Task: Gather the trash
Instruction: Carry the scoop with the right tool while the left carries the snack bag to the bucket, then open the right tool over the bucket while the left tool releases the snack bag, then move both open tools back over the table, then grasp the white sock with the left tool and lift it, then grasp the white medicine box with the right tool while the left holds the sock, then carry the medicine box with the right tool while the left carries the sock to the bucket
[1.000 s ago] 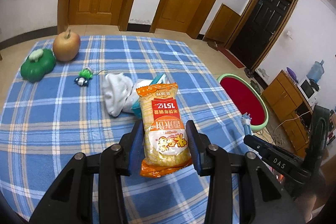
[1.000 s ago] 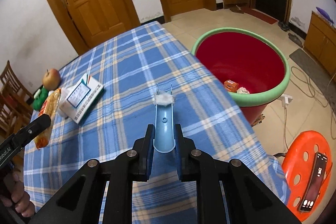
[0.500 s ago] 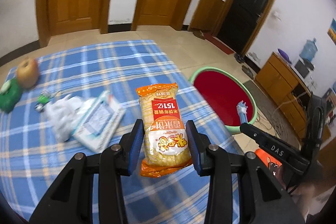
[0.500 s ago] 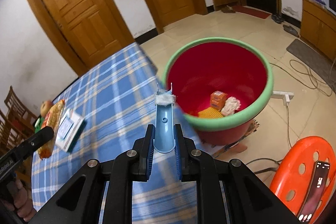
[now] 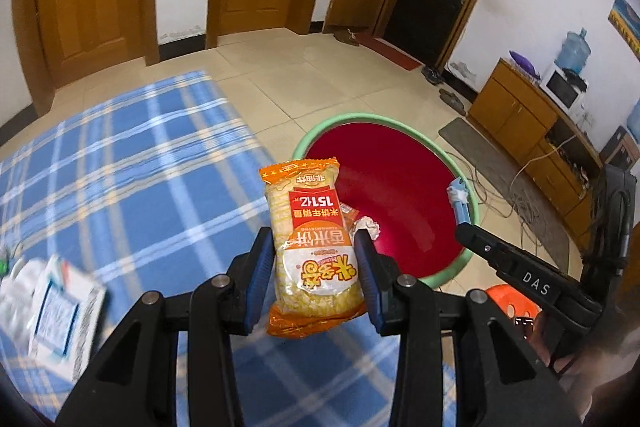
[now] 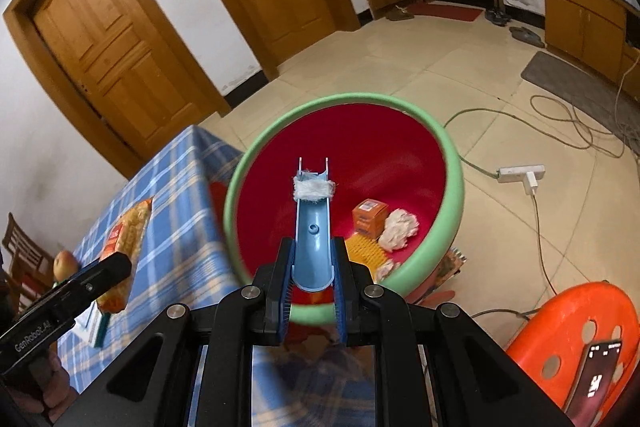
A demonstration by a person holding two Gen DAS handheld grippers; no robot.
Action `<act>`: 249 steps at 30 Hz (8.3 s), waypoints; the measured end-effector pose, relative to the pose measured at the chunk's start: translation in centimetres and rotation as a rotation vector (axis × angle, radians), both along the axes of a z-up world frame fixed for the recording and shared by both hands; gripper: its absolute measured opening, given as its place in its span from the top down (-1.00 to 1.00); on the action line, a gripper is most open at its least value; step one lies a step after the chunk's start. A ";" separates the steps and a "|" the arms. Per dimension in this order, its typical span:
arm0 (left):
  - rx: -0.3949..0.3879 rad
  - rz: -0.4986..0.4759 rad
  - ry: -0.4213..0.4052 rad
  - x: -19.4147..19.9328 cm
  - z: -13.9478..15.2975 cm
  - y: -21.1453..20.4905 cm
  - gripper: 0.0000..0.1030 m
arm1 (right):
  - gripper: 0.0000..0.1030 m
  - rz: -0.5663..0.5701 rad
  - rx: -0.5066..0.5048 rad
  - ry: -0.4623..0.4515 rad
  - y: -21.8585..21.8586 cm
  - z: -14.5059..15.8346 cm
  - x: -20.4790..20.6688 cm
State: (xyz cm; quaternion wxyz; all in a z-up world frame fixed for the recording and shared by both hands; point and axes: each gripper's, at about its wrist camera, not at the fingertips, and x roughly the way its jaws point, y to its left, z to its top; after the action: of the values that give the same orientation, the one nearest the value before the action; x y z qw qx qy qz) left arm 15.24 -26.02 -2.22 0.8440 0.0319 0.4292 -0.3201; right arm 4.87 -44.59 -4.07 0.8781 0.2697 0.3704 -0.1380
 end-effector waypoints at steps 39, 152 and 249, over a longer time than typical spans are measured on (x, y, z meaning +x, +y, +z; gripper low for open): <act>0.021 0.024 -0.039 -0.1 1.5 -2.0 -0.22 | 0.30 0.014 0.066 -0.092 -1.4 2.4 -1.7; -0.128 0.772 0.074 -2.6 -5.3 35.8 0.44 | -0.21 0.376 0.198 0.154 28.4 -1.6 12.8; -0.013 0.034 0.010 0.0 0.0 -0.2 0.44 | -0.25 -0.058 0.275 -0.062 -1.8 -0.7 -0.3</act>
State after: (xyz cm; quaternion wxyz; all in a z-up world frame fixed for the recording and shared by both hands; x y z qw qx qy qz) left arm 15.20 -26.20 -2.20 0.8474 0.0173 0.4315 -0.3087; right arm 4.60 -46.37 -4.80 0.8396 0.4021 0.3504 -0.1027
